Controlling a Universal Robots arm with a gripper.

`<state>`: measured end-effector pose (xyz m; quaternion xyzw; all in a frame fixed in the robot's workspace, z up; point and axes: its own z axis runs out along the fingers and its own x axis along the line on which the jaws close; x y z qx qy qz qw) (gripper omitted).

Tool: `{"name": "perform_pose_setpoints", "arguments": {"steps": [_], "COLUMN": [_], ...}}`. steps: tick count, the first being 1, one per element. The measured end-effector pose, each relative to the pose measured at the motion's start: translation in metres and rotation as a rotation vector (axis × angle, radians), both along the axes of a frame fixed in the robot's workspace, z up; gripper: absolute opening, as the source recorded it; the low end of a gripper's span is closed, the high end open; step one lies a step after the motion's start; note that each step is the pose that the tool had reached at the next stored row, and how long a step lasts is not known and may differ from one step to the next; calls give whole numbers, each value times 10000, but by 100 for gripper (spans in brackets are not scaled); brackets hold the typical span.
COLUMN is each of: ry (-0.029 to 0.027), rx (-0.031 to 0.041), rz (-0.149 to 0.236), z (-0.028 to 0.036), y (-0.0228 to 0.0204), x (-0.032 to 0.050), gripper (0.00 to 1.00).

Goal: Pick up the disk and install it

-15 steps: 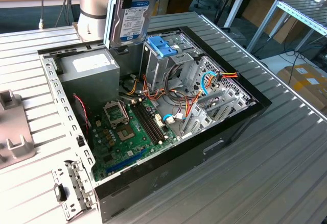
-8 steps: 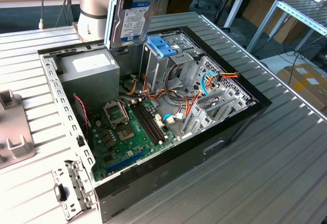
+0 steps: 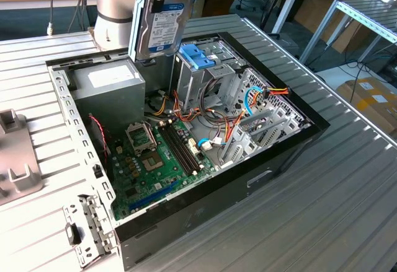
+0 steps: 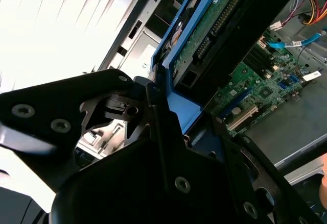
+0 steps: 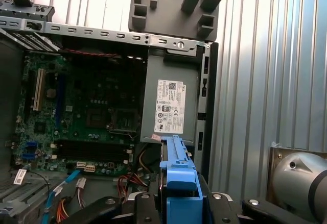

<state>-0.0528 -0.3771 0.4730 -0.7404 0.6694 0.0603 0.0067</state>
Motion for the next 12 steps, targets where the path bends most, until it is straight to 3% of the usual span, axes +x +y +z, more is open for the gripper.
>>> {"name": "perform_pose_setpoints", "arguments": {"steps": [3, 12], "ry": [-1, -1], "rx": [1, 1], "rz": [0, 0], "z": [-1, -3], "y": [-81, -200], "x": [2, 6], "gripper": [37, 37]}}
